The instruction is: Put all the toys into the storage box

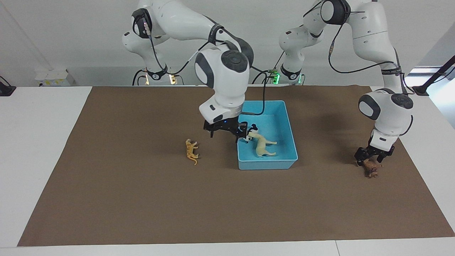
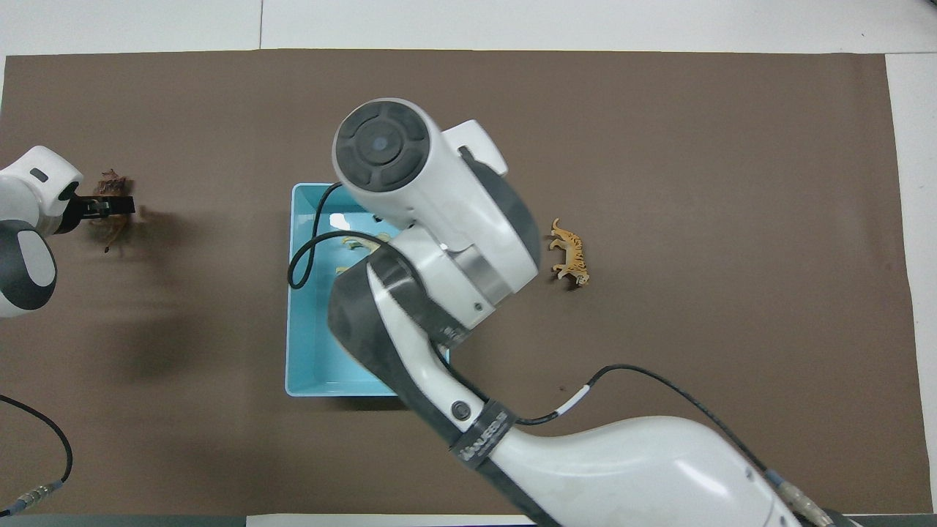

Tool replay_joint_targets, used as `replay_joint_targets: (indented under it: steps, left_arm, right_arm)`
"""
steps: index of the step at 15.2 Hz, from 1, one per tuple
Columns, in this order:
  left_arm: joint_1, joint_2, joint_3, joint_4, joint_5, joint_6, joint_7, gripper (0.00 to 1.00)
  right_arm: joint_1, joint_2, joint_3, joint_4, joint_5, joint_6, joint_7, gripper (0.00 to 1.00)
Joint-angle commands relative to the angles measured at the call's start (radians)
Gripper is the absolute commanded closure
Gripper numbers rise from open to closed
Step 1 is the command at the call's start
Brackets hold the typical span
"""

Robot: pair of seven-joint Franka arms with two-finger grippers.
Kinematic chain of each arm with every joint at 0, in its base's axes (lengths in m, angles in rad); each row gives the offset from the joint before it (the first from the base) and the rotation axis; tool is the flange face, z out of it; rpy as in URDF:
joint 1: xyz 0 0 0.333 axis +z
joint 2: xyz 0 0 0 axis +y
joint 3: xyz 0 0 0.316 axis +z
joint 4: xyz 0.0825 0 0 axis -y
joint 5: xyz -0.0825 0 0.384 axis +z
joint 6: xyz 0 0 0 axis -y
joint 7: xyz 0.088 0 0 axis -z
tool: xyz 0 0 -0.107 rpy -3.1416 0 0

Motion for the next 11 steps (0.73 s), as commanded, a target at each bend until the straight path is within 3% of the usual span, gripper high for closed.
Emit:
replay_joint_targets:
  steps: [1, 3, 5, 7, 11]
  left_arm:
    - [-0.009, -0.005, 0.009, -0.008, 0.016, 0.015, 0.006, 0.35]
    - [-0.009, -0.005, 0.009, 0.002, 0.014, 0.000, 0.004, 0.74]
    - [-0.010, -0.004, 0.009, 0.018, 0.014, -0.023, 0.000, 0.96]
    - [-0.017, 0.001, 0.009, 0.071, 0.014, -0.090, -0.028, 1.00]
    - [-0.078, -0.011, 0.007, 0.217, 0.014, -0.354, -0.117, 1.00]
  right_arm:
    - [-0.039, -0.156, 0.015, -0.381, -0.003, 0.225, -0.075, 0.00]
    - [-0.053, -0.216, 0.013, -0.578, -0.003, 0.402, -0.113, 0.00]
    - [-0.084, -0.247, 0.015, -0.718, -0.001, 0.568, -0.166, 0.00]
    - [-0.111, -0.266, 0.016, -0.790, 0.005, 0.628, -0.204, 0.00]
    - [-0.105, -0.281, 0.018, -0.849, 0.020, 0.677, -0.239, 0.00]
